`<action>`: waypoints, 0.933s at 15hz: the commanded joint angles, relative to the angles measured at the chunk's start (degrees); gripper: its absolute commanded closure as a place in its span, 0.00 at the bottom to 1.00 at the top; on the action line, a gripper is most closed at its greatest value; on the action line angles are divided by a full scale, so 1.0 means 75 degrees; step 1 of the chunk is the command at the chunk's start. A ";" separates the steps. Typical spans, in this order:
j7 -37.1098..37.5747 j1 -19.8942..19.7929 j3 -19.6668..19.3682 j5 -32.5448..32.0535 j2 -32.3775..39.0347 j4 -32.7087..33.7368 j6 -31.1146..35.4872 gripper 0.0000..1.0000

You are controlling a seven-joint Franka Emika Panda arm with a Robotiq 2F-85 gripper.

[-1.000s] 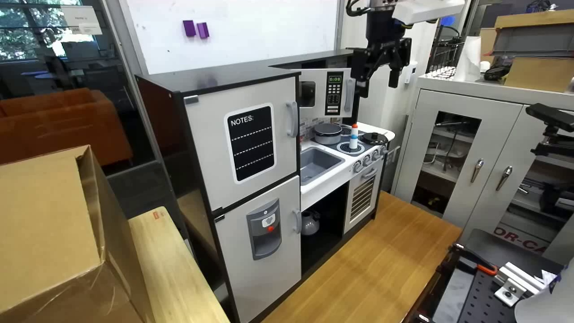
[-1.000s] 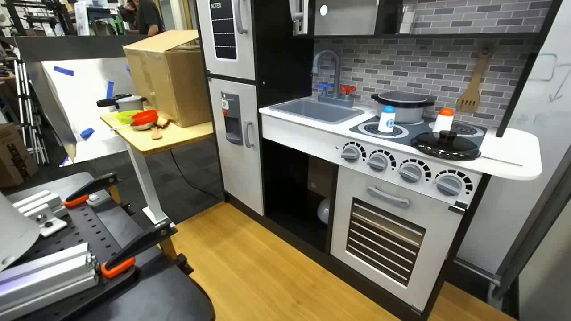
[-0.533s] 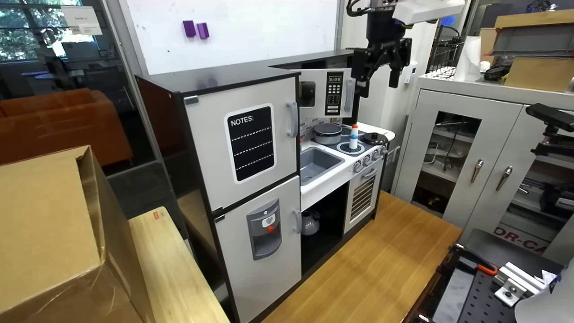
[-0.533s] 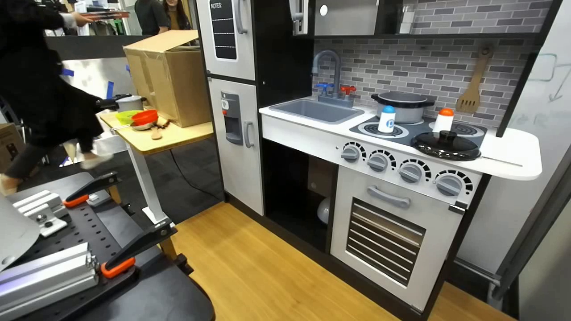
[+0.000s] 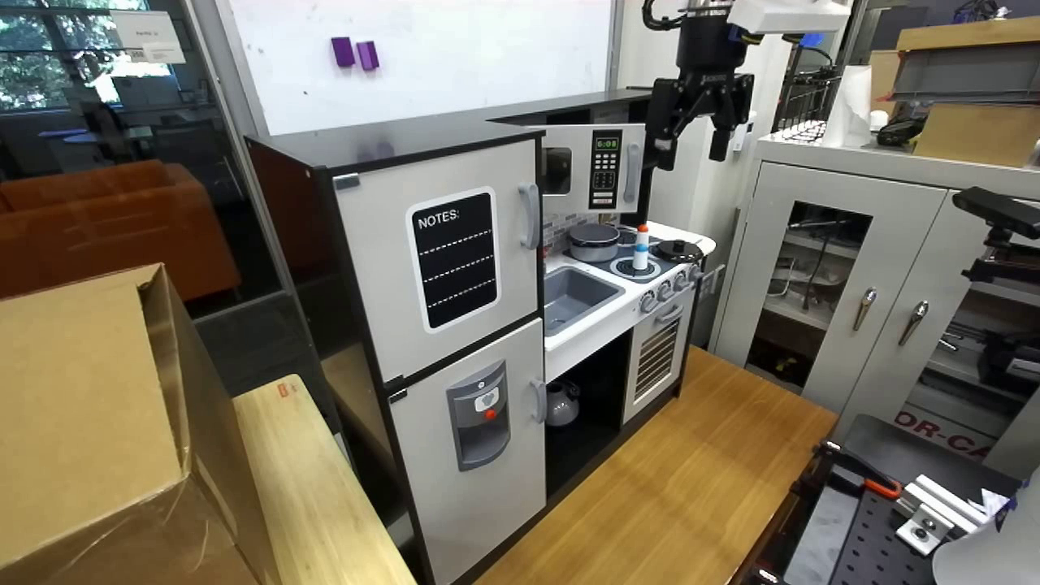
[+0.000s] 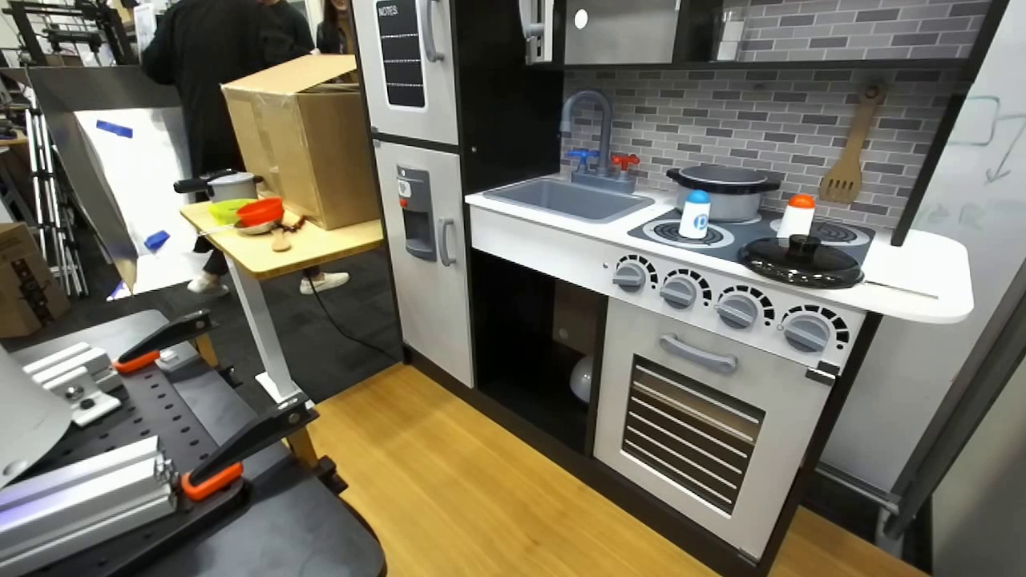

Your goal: Close the microwave door

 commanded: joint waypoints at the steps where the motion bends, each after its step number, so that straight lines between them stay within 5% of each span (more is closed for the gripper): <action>1: -0.0545 0.0060 -0.0281 0.0757 -0.0025 -0.0033 0.0095 0.00; 5: -0.0961 0.0007 -0.0551 0.1591 -0.0064 -0.0087 0.0175 0.00; 14: -0.0895 -0.0178 -0.0667 0.1351 0.0006 -0.0114 0.0087 0.00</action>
